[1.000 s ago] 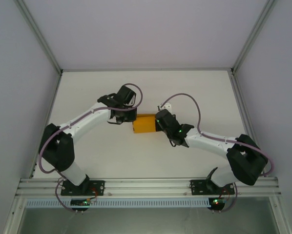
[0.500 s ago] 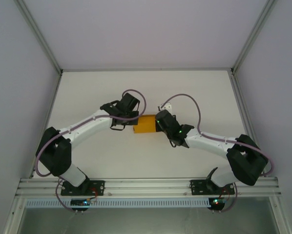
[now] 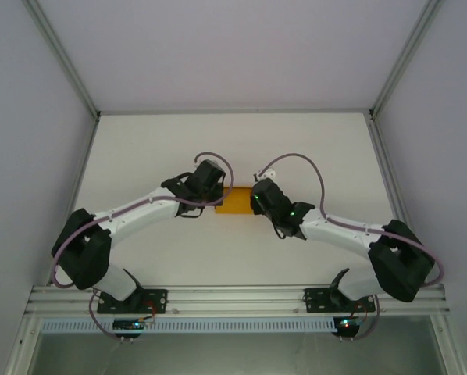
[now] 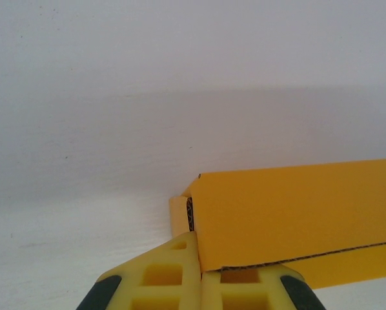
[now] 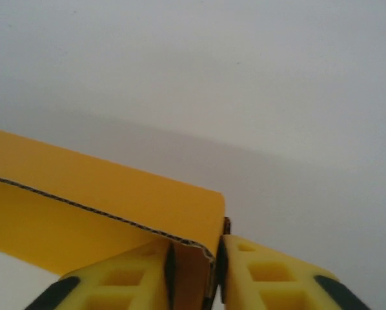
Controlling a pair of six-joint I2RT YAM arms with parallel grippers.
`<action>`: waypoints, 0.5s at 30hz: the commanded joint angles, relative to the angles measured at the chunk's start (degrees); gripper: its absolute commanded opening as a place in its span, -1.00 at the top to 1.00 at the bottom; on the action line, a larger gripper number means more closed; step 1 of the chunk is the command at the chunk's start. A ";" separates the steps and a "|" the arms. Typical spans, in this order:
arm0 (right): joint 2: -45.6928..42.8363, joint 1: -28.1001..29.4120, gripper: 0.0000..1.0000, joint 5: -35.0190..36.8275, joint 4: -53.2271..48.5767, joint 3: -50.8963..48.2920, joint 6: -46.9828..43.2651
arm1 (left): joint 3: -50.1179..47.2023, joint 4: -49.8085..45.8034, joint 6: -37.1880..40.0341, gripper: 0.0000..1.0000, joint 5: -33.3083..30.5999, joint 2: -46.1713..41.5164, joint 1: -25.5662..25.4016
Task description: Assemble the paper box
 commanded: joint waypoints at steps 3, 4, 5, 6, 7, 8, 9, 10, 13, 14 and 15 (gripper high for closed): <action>-4.78 -3.16 -0.13 -14.50 -6.99 2.65 -1.22 | -4.09 -6.99 -1.74 0.90 5.58 4.05 -2.26; -5.42 -3.71 -0.23 -15.03 -7.49 3.09 -1.21 | -4.02 -7.11 -1.59 0.89 5.38 3.93 -2.31; -5.99 -4.21 -0.26 -15.21 -7.80 3.46 -1.18 | -3.99 -7.19 -1.40 0.89 5.15 3.87 -2.35; -6.61 -4.57 -0.30 -14.75 -8.26 3.79 -1.23 | -3.82 -7.33 -1.39 0.89 4.95 3.79 -2.35; -7.02 -5.09 -0.35 -14.13 -8.78 3.97 -1.14 | -3.80 -7.54 -1.29 0.88 4.86 3.77 -2.34; -7.43 -5.69 -0.41 -13.33 -9.34 4.42 -0.56 | -3.66 -7.67 -1.08 0.87 4.83 3.78 -2.35; -7.60 -6.49 -0.42 -12.80 -10.02 4.80 0.50 | -3.42 -8.02 -0.96 0.85 4.87 3.81 -2.30; -7.70 -7.27 -0.42 -13.19 -10.35 5.17 1.38 | -3.05 -8.36 -0.79 0.83 4.71 3.87 -2.36; -7.16 -9.59 -0.42 -16.61 -8.98 5.65 3.07 | -2.55 -8.53 -0.51 0.82 4.34 3.71 -2.41; -6.58 -10.18 -0.42 -17.37 -8.33 5.79 3.62 | -2.57 -8.31 -0.34 0.81 4.41 3.60 -2.44; -5.95 -10.70 -0.39 -17.88 -8.11 6.02 4.03 | -2.49 -8.35 -0.25 0.80 4.43 3.55 -2.39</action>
